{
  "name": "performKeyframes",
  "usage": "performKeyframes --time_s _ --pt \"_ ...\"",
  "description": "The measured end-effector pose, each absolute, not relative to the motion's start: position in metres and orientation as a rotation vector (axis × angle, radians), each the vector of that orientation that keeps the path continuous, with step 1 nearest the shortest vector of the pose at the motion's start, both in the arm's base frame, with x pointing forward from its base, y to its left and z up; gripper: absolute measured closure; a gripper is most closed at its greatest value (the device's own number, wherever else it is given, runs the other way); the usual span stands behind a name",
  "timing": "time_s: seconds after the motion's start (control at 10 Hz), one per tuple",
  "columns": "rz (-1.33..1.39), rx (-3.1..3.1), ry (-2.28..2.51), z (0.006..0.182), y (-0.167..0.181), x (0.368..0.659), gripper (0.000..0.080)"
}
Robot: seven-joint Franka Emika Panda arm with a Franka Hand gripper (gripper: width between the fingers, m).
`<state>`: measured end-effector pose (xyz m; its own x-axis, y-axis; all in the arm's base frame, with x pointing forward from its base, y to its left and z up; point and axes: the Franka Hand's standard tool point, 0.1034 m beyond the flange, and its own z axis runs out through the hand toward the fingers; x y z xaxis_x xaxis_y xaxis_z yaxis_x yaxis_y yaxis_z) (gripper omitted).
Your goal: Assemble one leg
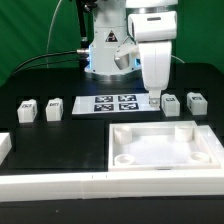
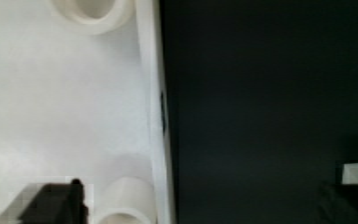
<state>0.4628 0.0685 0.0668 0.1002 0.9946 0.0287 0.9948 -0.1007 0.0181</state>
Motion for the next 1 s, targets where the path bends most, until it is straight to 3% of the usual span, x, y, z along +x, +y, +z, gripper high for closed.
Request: performKeyframes --time_s 0.2,1.0 --pt "-0.049 -2.366 -2.049 0.065 0.069 0.462 0.0151" --pt "-0.039 -3.005 -0.611 0.059 0.079 0.442 0.0151"
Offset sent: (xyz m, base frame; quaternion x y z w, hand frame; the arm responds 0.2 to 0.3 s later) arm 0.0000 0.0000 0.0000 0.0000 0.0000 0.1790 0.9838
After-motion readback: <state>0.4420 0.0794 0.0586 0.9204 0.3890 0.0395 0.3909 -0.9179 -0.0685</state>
